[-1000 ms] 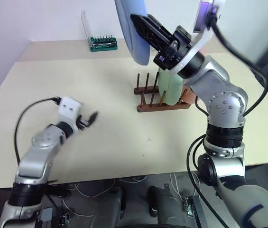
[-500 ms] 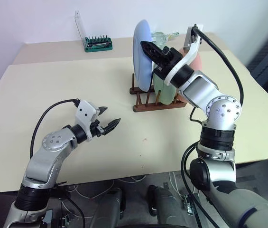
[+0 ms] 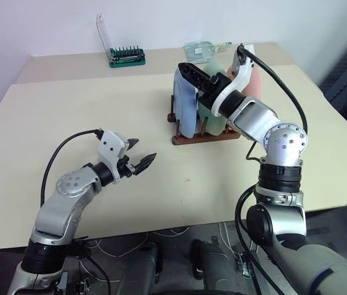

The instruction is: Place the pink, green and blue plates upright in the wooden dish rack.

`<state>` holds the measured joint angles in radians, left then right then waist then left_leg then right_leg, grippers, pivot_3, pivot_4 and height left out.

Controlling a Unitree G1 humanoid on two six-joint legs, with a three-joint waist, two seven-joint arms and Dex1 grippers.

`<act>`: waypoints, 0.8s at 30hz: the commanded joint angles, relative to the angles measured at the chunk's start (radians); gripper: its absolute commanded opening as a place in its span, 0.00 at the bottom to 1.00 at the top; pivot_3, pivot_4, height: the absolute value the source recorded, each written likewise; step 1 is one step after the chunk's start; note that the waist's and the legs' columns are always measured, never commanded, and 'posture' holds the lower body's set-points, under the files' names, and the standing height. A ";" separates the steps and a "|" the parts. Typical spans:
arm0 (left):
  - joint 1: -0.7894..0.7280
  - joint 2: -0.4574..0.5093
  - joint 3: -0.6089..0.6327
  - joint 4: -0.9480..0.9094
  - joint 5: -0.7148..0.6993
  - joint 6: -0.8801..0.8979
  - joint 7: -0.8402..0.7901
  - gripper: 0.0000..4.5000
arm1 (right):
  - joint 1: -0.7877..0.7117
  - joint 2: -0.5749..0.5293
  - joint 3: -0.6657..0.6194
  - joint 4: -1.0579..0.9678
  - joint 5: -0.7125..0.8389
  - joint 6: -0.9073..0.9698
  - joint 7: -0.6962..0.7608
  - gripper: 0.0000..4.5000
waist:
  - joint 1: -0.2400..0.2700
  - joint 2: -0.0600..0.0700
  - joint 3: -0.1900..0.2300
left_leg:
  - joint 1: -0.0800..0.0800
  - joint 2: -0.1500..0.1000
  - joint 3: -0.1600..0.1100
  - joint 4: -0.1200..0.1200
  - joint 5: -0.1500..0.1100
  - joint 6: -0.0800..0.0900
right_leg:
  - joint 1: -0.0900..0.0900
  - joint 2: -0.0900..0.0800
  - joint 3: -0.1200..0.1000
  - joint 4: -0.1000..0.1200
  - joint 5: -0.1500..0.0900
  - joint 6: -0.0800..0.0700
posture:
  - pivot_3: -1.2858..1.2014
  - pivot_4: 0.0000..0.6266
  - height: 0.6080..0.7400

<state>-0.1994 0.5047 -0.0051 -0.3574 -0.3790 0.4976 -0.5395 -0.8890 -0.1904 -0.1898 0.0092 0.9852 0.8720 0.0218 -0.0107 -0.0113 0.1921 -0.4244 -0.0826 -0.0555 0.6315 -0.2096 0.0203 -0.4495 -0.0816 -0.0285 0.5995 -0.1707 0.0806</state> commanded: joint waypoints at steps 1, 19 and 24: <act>-0.001 -0.008 0.013 -0.035 0.001 -0.004 0.007 0.82 | -0.051 -0.120 0.111 -0.131 -0.150 -0.081 0.167 0.88 | 0.000 0.000 0.000 | 0.000 0.000 0.000 0.000 0.000 0.000 | 0.000 0.000 0.000 0.000 0.000 0.000 | 0.52 0.24 0.93; 0.026 0.063 0.104 0.165 0.086 -0.129 -0.025 0.82 | 0.706 -0.699 -0.182 -0.237 -0.388 -0.392 0.848 0.88 | 0.020 -0.001 0.000 | 0.004 0.006 0.007 0.003 -0.002 0.001 | 0.007 -0.007 -0.004 -0.006 -0.004 0.000 | 0.52 0.24 0.93; 0.061 0.054 0.097 0.138 0.102 -0.128 -0.019 0.82 | 0.697 -0.631 -0.102 -0.153 -0.502 -0.498 0.813 0.88 | 0.024 -0.001 0.000 | 0.005 0.008 0.010 0.001 -0.003 -0.001 | 0.007 -0.007 -0.006 -0.007 -0.004 -0.001 | 0.52 0.24 0.93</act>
<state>-0.1466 0.5551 0.0724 -0.1813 -0.2820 0.3847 -0.5614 -0.1706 -0.8320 -0.2953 -0.1500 0.5082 0.4148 0.8507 0.0129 -0.0118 0.1918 -0.4191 -0.0747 -0.0454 0.6329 -0.2128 0.0198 -0.4422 -0.0887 -0.0339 0.5929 -0.1745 0.0797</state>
